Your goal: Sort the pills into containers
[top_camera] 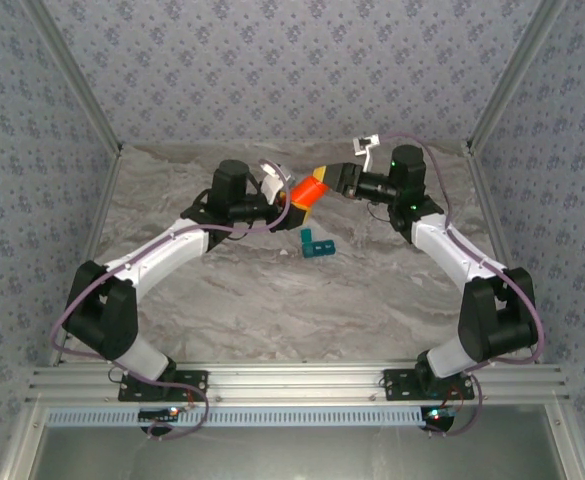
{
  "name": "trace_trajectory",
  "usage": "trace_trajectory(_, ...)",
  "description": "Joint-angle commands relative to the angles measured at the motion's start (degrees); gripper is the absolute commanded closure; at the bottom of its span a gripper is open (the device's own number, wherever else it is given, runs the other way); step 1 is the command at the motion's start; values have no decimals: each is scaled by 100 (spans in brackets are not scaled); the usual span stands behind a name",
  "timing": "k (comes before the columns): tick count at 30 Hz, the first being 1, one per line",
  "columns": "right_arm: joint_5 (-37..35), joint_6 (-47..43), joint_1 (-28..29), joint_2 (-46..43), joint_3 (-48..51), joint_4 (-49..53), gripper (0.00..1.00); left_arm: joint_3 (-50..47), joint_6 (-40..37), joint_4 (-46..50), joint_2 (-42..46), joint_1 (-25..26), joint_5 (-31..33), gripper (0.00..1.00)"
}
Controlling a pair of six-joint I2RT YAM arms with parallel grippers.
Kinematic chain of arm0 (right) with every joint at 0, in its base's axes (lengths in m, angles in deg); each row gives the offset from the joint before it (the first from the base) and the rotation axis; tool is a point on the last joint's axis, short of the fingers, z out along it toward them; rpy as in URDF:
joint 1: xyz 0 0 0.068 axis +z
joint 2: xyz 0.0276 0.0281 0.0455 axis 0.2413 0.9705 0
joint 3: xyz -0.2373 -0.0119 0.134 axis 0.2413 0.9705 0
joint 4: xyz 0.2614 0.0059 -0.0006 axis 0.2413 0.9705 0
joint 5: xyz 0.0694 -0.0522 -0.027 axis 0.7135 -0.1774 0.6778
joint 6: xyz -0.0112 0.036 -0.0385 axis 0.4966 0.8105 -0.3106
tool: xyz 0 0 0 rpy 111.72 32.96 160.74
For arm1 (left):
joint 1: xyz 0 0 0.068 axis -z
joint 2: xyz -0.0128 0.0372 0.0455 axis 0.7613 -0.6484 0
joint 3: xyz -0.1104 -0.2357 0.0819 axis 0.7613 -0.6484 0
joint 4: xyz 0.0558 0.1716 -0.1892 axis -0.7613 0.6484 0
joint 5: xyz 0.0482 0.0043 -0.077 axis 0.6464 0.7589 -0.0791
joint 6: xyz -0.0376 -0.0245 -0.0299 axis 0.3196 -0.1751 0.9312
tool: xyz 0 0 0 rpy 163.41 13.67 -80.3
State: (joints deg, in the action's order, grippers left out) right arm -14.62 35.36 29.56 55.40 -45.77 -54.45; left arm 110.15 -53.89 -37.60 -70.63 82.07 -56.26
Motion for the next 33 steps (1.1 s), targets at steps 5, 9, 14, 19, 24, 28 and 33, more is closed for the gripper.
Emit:
trace_trajectory(5, -772, 412, -327, -123, 259, -534, 63, -36, 162, -182, 134, -186, -157, 100)
trace_trajectory(9, -558, 497, -338, -71, 265, -866, 63, -78, 232, -266, 161, -182, -200, 100)
trace_trajectory(14, -354, 473, -371, -51, 236, -1004, 62, -59, 330, -338, 162, -197, -286, 100)
trace_trajectory(19, -191, 433, -428, 16, 88, -914, 63, -65, 285, -299, 193, -183, -112, 100)
trace_trajectory(24, -241, 459, -316, 63, -113, -535, 60, 14, 30, -71, 161, -112, 177, 100)
trace_trajectory(28, -484, 367, -156, -10, -169, -172, 50, 25, -71, -73, 118, -75, 425, 100)
trace_trajectory(33, -653, 367, -109, -88, -178, -11, 42, 30, -107, -120, 108, -68, 568, 100)
